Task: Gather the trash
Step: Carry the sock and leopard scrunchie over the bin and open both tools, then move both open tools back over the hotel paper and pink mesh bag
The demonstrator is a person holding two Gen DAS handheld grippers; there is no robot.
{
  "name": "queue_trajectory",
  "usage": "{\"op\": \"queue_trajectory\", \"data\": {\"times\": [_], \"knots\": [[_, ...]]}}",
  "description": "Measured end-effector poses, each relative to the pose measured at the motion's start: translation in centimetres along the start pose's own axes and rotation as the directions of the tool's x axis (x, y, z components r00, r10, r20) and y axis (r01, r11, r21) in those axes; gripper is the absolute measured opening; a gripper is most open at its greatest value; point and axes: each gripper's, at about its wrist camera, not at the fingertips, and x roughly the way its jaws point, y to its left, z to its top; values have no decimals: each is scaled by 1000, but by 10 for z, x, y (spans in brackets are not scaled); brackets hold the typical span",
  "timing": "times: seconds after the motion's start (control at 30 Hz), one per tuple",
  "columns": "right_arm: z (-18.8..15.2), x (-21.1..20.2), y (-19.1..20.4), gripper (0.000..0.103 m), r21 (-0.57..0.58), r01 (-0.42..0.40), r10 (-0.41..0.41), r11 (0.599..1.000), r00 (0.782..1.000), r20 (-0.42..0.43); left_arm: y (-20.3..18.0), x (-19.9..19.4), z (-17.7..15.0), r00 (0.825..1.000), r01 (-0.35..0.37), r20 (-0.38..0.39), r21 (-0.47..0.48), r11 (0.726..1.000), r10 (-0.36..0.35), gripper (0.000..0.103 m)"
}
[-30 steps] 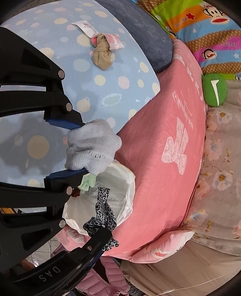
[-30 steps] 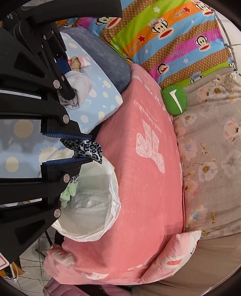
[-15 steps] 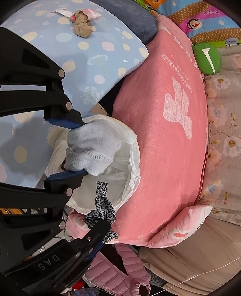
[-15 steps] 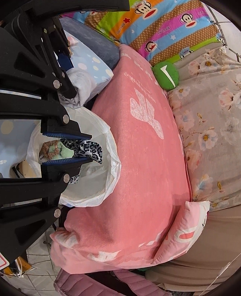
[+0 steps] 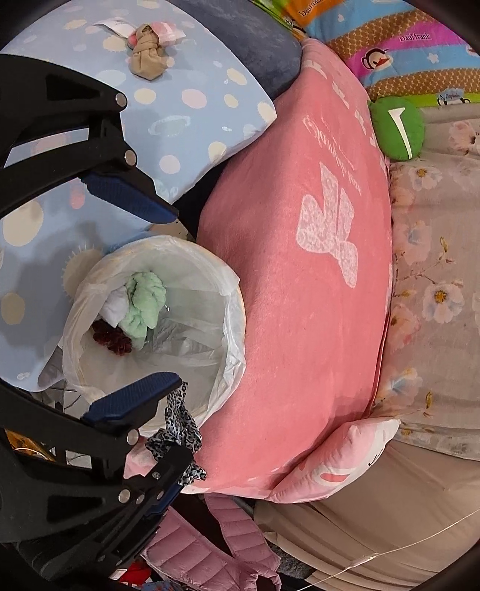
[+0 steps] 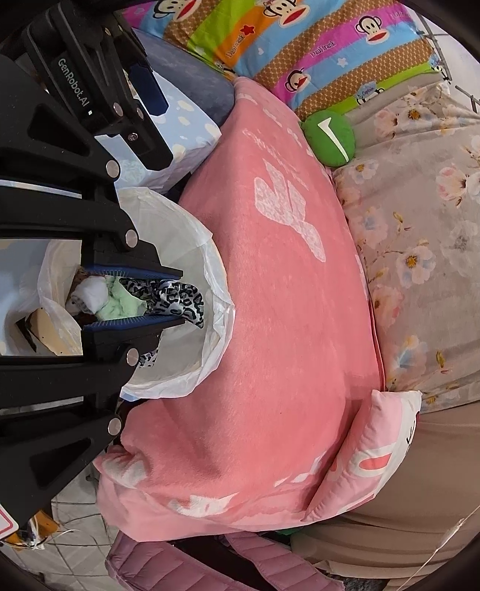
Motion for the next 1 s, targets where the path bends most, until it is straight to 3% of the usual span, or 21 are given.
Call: {"op": "queue_trajectory", "data": {"times": [0.5, 0.63, 0.9, 1.0], "knots": [[-2, 18, 32, 23, -61, -15, 14, 998, 1000, -28, 48, 0, -6, 998, -65, -11, -84, 994, 65, 78], [-3, 20, 41, 44, -79, -12, 10, 997, 1000, -29, 59, -1, -7, 997, -73, -10, -100, 992, 73, 78], [-6, 18, 57, 49, -110, -9, 6, 994, 1000, -26, 77, -6, -13, 996, -88, -9, -133, 987, 88, 78], [-8, 14, 63, 57, -120, -8, 5, 993, 1000, -21, 85, -10, -16, 996, -94, -8, -147, 985, 94, 78]]}}
